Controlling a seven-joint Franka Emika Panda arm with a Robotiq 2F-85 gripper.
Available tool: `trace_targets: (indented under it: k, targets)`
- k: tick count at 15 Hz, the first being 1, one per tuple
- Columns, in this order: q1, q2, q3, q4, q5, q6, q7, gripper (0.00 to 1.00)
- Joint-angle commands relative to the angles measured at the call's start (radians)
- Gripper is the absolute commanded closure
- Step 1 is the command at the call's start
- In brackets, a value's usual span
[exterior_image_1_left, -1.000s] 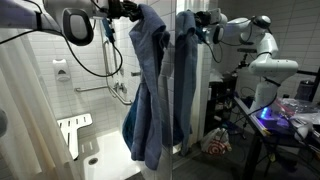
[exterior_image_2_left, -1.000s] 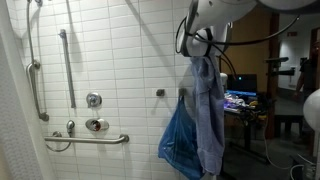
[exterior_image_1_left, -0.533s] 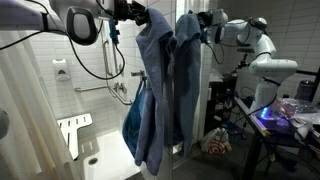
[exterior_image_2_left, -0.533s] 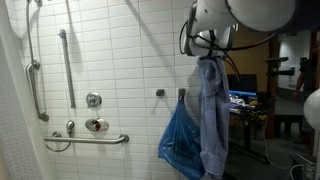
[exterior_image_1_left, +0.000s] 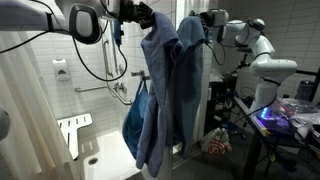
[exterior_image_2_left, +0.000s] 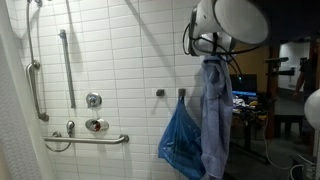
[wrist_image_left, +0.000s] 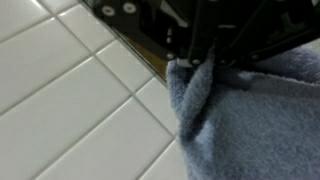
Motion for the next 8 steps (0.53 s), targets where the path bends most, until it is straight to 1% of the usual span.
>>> trace_targets:
  k: [1,5,8]
  targets:
    - [-0.017,-0.007,-0.022,-0.008,-0.031,-0.033,0.072,0.99]
    - [-0.039,-0.002,-0.027,-0.003,-0.064,-0.076,0.136,0.99]
    - [-0.062,0.008,-0.044,0.004,-0.106,-0.139,0.213,0.99]
